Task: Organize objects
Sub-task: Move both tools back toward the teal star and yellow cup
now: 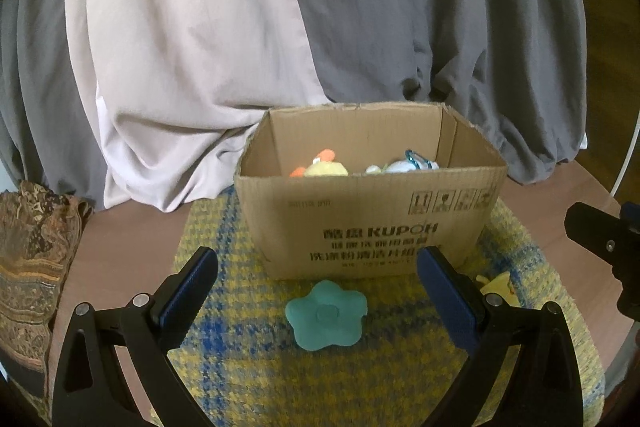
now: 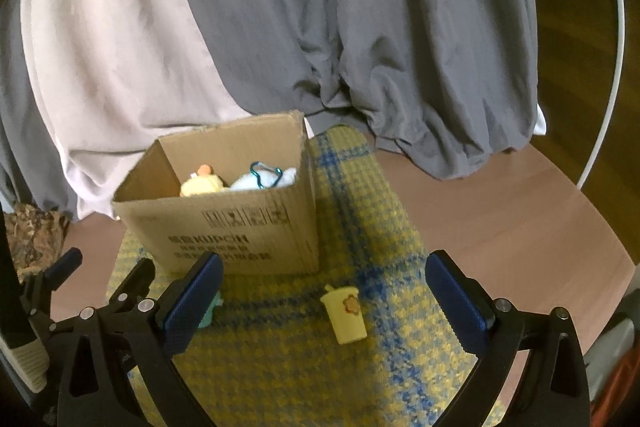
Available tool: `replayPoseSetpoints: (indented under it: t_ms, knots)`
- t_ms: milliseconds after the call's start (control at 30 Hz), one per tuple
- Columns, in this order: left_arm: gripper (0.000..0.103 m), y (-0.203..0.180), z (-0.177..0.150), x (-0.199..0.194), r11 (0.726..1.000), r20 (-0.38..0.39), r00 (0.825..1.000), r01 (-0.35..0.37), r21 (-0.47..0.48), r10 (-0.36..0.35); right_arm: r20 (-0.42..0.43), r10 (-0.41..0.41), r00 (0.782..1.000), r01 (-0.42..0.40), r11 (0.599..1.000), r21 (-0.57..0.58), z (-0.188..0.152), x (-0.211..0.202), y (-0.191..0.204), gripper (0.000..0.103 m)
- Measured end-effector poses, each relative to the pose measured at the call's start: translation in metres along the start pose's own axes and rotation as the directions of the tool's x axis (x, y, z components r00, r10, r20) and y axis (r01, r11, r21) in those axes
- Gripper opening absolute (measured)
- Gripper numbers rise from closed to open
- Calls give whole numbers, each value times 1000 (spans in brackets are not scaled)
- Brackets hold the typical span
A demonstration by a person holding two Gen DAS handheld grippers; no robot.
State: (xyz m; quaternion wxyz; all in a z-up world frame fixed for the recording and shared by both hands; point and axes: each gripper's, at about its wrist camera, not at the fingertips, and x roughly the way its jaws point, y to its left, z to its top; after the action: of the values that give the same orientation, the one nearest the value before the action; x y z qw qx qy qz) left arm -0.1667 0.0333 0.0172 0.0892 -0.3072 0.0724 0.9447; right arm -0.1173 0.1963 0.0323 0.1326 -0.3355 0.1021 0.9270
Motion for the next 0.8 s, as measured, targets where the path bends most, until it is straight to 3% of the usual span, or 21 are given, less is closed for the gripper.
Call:
replayPoseSetpoints:
  t_ms: [367,800]
  knots:
    - [102,-2,-25,26,1000,-61,998,-5,-4,4,-79,-27,996,29,999,18,-21,29,-7,102]
    - [102,-4,-56,73,1000,-177,984,5,2,-5,-203,-52,978,59,998,32,-44,77,-17,102]
